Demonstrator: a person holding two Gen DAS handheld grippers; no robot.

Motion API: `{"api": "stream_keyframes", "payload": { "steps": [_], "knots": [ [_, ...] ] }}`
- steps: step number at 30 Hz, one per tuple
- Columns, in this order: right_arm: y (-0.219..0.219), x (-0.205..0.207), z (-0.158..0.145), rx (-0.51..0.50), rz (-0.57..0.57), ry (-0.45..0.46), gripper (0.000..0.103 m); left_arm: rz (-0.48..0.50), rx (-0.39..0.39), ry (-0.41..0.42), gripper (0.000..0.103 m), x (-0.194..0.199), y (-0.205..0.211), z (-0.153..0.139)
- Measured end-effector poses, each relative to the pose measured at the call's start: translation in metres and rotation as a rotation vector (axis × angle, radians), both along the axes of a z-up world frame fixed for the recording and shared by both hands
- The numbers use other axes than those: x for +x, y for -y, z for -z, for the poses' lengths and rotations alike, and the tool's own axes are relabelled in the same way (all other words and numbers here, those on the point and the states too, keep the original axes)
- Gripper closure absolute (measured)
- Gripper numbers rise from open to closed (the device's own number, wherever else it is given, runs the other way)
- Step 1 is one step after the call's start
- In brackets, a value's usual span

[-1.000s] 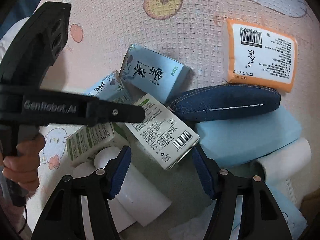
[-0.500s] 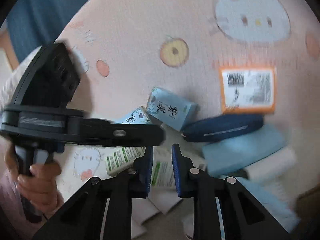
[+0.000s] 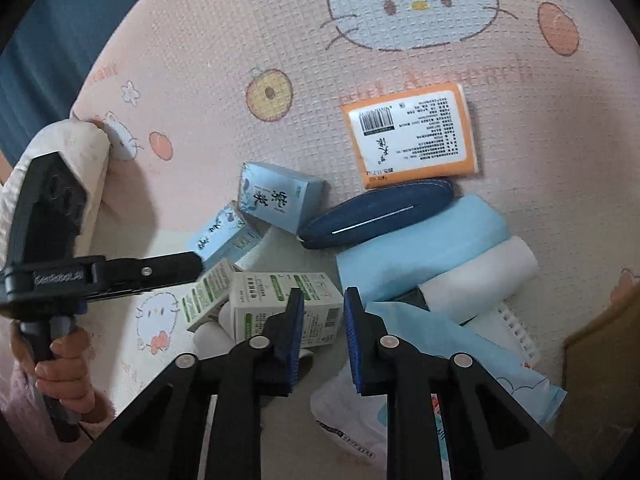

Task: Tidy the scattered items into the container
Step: 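Reach the left gripper toward a second white-green medicine box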

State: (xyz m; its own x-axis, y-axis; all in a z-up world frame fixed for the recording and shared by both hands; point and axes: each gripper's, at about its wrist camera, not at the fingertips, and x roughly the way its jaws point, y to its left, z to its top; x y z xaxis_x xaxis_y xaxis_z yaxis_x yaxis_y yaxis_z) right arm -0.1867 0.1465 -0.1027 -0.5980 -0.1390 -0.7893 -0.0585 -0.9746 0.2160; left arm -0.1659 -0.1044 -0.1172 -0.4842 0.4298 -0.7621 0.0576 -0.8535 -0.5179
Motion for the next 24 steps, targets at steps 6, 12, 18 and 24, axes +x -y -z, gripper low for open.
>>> {"api": "stream_keyframes", "payload": {
  "steps": [6, 12, 18, 24],
  "knots": [
    [0.001, -0.016, 0.023, -0.005, 0.002, 0.075, 0.086, 0.027, -0.02, 0.021, 0.055, 0.005, -0.013, 0.004],
    [-0.003, -0.026, 0.036, -0.053, -0.021, 0.129, 0.086, 0.031, -0.16, 0.05, 0.049, 0.0, -0.029, 0.001],
    [-0.019, -0.038, 0.036, -0.137, 0.016, 0.149, 0.08, 0.005, -0.205, 0.081, 0.049, -0.029, -0.028, -0.005],
    [-0.012, -0.039, 0.04, -0.13, -0.017, 0.162, 0.075, 0.059, -0.298, 0.178, 0.048, -0.031, -0.044, 0.02]
  ]
}}
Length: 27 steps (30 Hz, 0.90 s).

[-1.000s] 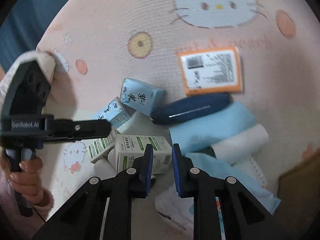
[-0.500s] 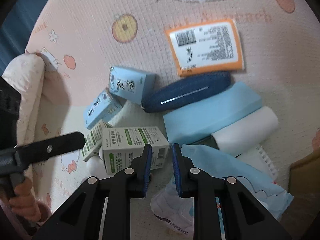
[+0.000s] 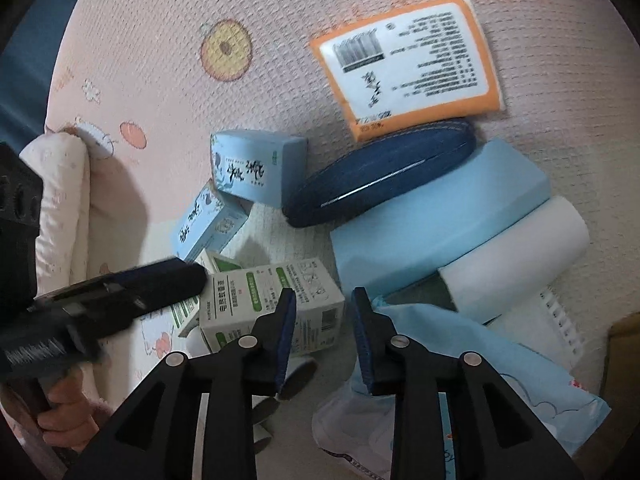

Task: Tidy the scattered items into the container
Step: 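Reach the left gripper toward a second white-green medicine box, then close the left gripper around the white-green medicine box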

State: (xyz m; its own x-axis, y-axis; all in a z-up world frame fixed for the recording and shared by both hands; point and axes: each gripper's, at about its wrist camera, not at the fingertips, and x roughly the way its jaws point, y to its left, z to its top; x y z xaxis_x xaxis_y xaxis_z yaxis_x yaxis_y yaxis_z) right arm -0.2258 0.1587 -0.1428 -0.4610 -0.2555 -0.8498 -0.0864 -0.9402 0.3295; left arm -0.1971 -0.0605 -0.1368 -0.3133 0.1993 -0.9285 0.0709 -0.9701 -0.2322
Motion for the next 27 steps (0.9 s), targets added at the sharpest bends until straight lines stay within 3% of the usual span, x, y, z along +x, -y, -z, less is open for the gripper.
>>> {"api": "stream_keyframes", "payload": {
  "steps": [7, 9, 21, 27],
  "knots": [
    [0.003, -0.003, -0.001, -0.058, -0.049, -0.004, 0.053, -0.002, 0.065, 0.005, 0.046, 0.025, 0.019, 0.001],
    [0.007, -0.004, -0.001, -0.052, -0.073, -0.007, 0.051, 0.013, 0.061, -0.001, 0.046, 0.03, 0.021, 0.001],
    [0.02, 0.002, 0.0, -0.078, -0.15, -0.038, 0.051, -0.036, 0.146, -0.033, 0.046, 0.042, 0.025, 0.008],
    [0.026, 0.01, 0.001, -0.091, -0.162, -0.04, 0.057, -0.052, 0.204, -0.024, 0.054, 0.047, 0.026, 0.009]
  ]
}}
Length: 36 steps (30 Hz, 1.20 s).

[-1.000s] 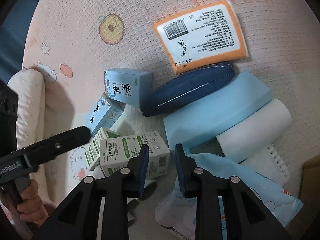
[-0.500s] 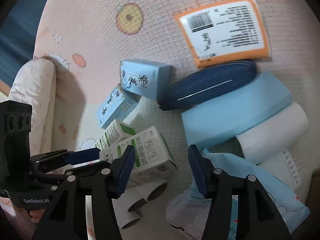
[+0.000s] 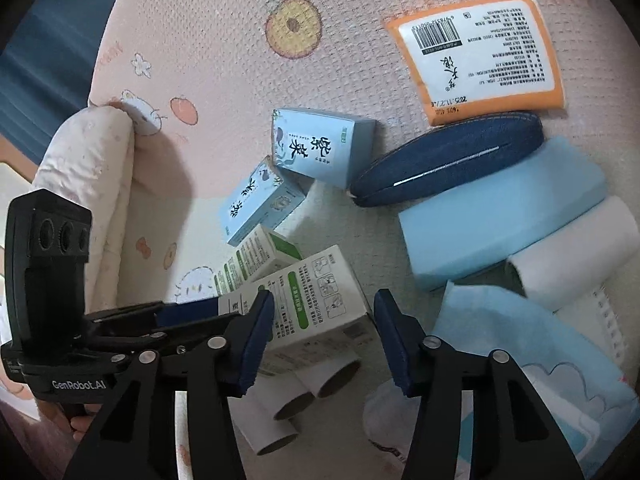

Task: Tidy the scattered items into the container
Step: 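Close the left gripper around the white-green medicine box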

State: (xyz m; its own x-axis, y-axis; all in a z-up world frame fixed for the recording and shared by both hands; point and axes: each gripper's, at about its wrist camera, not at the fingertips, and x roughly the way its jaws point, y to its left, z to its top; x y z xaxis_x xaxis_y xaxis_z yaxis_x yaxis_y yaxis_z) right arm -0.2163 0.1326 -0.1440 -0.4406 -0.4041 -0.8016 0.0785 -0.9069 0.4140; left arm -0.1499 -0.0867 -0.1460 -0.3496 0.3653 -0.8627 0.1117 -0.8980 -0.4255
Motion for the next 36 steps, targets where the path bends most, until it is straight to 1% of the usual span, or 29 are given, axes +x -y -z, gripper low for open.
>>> {"api": "stream_keyframes", "payload": {
  "steps": [3, 6, 7, 8, 9, 10, 11, 12, 13, 14, 16, 18, 19, 21, 23, 24, 25, 26, 27, 29, 32, 34, 36],
  "knots": [
    [0.002, 0.007, -0.008, -0.001, 0.005, -0.016, 0.057, -0.009, 0.013, 0.001, 0.054, 0.005, 0.003, 0.001],
    [0.005, 0.019, -0.019, -0.014, 0.006, -0.062, 0.06, -0.034, 0.044, 0.012, 0.055, 0.011, 0.008, 0.003],
    [0.006, 0.023, -0.022, -0.02, -0.001, -0.074, 0.064, -0.04, 0.065, 0.01, 0.061, 0.012, 0.009, 0.003],
    [0.007, 0.026, -0.024, -0.054, -0.016, -0.075, 0.07, -0.041, 0.097, 0.01, 0.065, 0.013, 0.009, 0.004],
    [0.009, 0.028, -0.023, -0.108, -0.033, -0.058, 0.075, -0.041, 0.141, 0.024, 0.067, 0.012, 0.008, 0.006],
    [0.013, 0.03, -0.023, -0.113, -0.034, -0.05, 0.077, -0.043, 0.175, 0.051, 0.068, 0.011, 0.005, 0.01],
    [0.016, 0.033, -0.025, -0.063, -0.024, -0.066, 0.077, -0.048, 0.193, 0.063, 0.068, 0.01, 0.003, 0.012],
    [0.02, 0.037, -0.029, 0.021, -0.027, -0.085, 0.077, -0.057, 0.199, 0.072, 0.068, 0.009, 0.002, 0.014],
    [0.021, 0.039, -0.031, 0.069, -0.027, -0.092, 0.077, -0.062, 0.188, 0.07, 0.068, 0.009, 0.0, 0.013],
    [0.02, 0.04, -0.031, 0.08, -0.025, -0.084, 0.077, -0.059, 0.167, 0.062, 0.067, 0.008, -0.002, 0.011],
    [0.01, 0.04, -0.03, 0.085, -0.011, -0.057, 0.077, -0.035, 0.106, 0.048, 0.063, 0.008, -0.007, 0.007],
    [-0.001, 0.037, -0.029, 0.118, 0.024, -0.059, 0.077, 0.0, 0.032, 0.029, 0.06, 0.008, -0.016, 0.003],
    [-0.008, 0.036, -0.029, 0.116, 0.038, -0.058, 0.077, 0.006, 0.01, 0.023, 0.059, 0.009, -0.018, 0.002],
    [-0.021, 0.03, -0.026, 0.055, 0.05, -0.038, 0.077, 0.018, -0.015, 0.022, 0.059, 0.01, -0.021, 0.0],
    [-0.028, 0.023, -0.021, 0.011, 0.042, -0.014, 0.076, 0.023, -0.034, 0.019, 0.059, 0.011, -0.021, -0.001],
    [-0.029, 0.02, -0.019, 0.005, 0.028, -0.004, 0.073, 0.03, -0.044, 0.016, 0.059, 0.011, -0.021, -0.002],
    [-0.028, 0.017, -0.016, 0.006, 0.009, 0.0, 0.067, 0.035, -0.05, 0.014, 0.058, 0.012, -0.021, -0.002],
    [-0.027, 0.014, -0.013, 0.014, -0.01, 0.005, 0.063, 0.035, -0.05, 0.016, 0.056, 0.013, -0.019, -0.001],
    [-0.025, 0.011, -0.01, 0.038, -0.027, 0.012, 0.057, 0.034, -0.045, 0.022, 0.055, 0.014, -0.018, 0.0],
    [-0.02, 0.009, -0.007, 0.049, -0.062, 0.011, 0.056, 0.025, -0.036, 0.027, 0.052, 0.016, -0.015, 0.001],
    [-0.011, 0.01, -0.006, 0.041, -0.119, -0.002, 0.056, 0.007, -0.007, 0.049, 0.052, 0.02, -0.01, 0.003],
    [-0.004, 0.016, -0.008, 0.063, -0.139, -0.018, 0.056, -0.032, 0.018, 0.082, 0.052, 0.023, -0.006, 0.005],
    [0.001, 0.022, -0.01, 0.08, -0.131, -0.027, 0.056, -0.076, 0.04, 0.114, 0.052, 0.026, -0.004, 0.007]
  ]
}}
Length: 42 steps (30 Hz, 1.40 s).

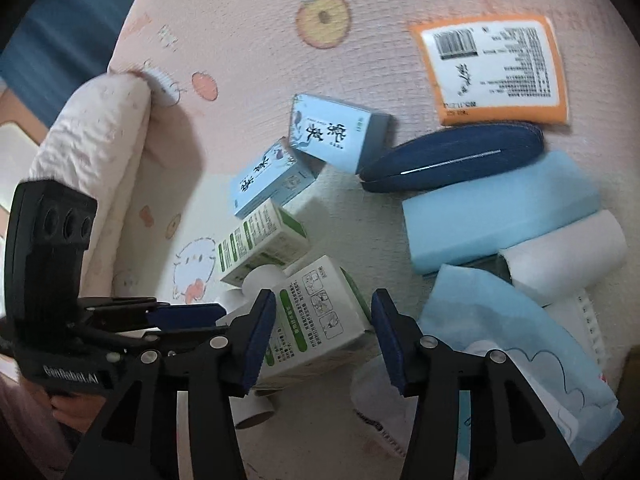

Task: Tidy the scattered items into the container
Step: 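Close the left gripper around the white-green medicine box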

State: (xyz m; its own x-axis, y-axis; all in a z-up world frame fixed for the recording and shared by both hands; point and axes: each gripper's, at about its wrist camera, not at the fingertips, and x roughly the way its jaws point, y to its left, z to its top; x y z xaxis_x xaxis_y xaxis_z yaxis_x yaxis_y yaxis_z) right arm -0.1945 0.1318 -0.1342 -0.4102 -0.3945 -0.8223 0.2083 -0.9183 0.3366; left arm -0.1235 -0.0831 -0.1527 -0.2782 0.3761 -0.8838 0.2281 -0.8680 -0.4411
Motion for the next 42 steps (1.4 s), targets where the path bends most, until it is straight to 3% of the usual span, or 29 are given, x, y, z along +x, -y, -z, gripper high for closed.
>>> {"api": "stream_keyframes", "payload": {
  "steps": [12, 16, 18, 25, 30, 31, 32, 33, 34, 35, 39, 42],
  "knots": [
    [0.0, 0.031, 0.001, -0.002, 0.116, 0.035, 0.056, -0.083, 0.011, 0.026, 0.055, 0.02, -0.004, 0.001],
    [0.0, 0.037, 0.002, -0.007, 0.127, 0.036, 0.055, -0.086, 0.058, 0.015, 0.071, 0.021, -0.005, 0.0],
    [0.0, 0.04, 0.001, -0.028, 0.127, 0.033, 0.055, -0.09, 0.09, 0.017, 0.071, 0.02, -0.005, 0.002],
    [-0.003, 0.053, -0.002, -0.049, 0.16, 0.006, 0.056, -0.074, 0.129, 0.003, 0.071, 0.016, -0.003, 0.005],
    [-0.004, 0.059, -0.015, -0.05, 0.177, -0.024, 0.057, -0.03, 0.098, -0.017, 0.071, 0.011, -0.008, -0.002],
    [-0.003, 0.06, -0.018, -0.048, 0.173, -0.029, 0.057, -0.024, 0.097, -0.019, 0.075, 0.01, -0.009, -0.003],
    [-0.003, 0.06, -0.022, -0.064, 0.164, -0.044, 0.063, -0.004, 0.161, -0.023, 0.079, 0.008, -0.012, -0.003],
    [-0.002, 0.06, -0.026, -0.173, 0.125, -0.046, 0.077, -0.005, 0.179, -0.022, 0.08, 0.008, -0.013, -0.004],
    [0.0, 0.06, -0.03, -0.255, 0.115, -0.047, 0.079, -0.006, 0.192, -0.028, 0.084, 0.008, -0.015, -0.007],
    [0.003, 0.059, -0.034, -0.256, 0.118, -0.054, 0.081, -0.006, 0.217, -0.032, 0.086, 0.006, -0.016, -0.009],
    [0.019, 0.056, -0.054, 0.053, 0.095, -0.119, 0.081, -0.04, 0.197, 0.001, 0.086, 0.002, -0.012, -0.002],
    [0.002, 0.058, -0.052, 0.075, 0.152, -0.093, 0.081, -0.075, 0.217, 0.032, 0.086, 0.003, -0.003, 0.008]
  ]
}}
